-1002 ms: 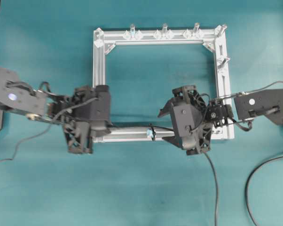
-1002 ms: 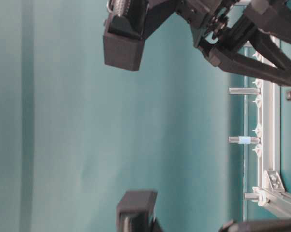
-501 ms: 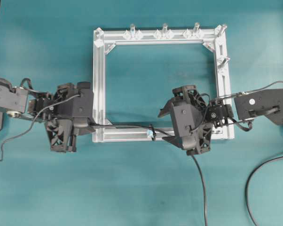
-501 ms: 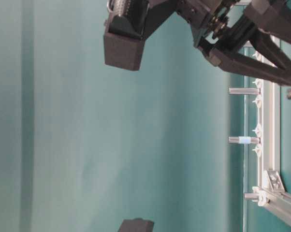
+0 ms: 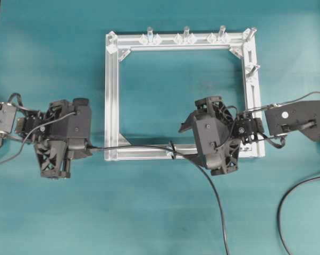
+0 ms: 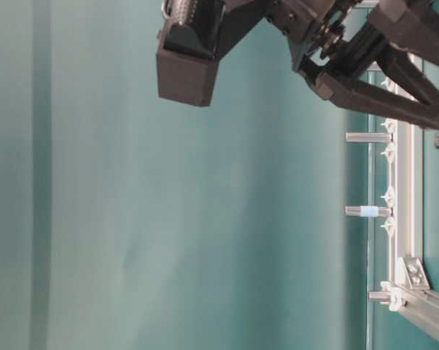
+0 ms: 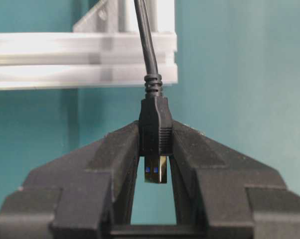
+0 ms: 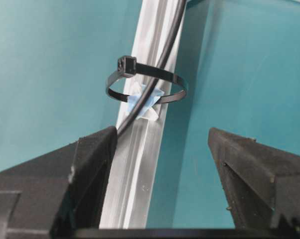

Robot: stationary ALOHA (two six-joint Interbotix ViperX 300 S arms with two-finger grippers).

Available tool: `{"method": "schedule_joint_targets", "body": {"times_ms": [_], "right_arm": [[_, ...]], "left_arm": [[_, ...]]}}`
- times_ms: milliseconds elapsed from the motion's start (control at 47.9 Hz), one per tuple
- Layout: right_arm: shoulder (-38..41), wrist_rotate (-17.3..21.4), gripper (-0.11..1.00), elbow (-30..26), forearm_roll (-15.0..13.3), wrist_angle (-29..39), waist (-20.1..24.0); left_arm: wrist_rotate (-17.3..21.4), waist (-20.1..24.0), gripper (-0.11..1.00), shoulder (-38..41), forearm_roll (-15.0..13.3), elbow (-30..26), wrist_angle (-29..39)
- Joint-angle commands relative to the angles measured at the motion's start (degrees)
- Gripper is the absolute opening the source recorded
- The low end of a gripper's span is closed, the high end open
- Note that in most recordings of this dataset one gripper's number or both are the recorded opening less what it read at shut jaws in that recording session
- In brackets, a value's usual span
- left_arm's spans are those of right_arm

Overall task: Insert the wire through the string loop located in the center.
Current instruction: 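Pull the connector leftward with the left gripper, drawing cable through the loop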

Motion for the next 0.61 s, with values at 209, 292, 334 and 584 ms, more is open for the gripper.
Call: {"method": "schedule_joint_targets", "body": {"times_ms": [209, 292, 334, 584], "right_arm": [[-1.5, 0.1, 0.75, -0.4, 0.1, -0.3, 0.3], [-1.5, 0.1, 0.75, -0.4, 0.1, -0.3, 0.3], [-1.5, 0.1, 0.75, -0.4, 0.1, -0.3, 0.4], [-1.5, 0.1, 0.75, -0.4, 0.1, -0.3, 0.3]], "left_arm": [[-4.5, -0.8, 0.19, -3.5, 0.0, 2.5, 0.0], [-4.5, -0.9, 0.19, -4.3, 0.0, 3.2, 0.0], [-4.5, -0.9, 0.19, -4.6, 0.0, 3.4, -0.1], [-4.6, -0.9, 0.19, -3.8, 0.0, 4.5, -1.4]]}}
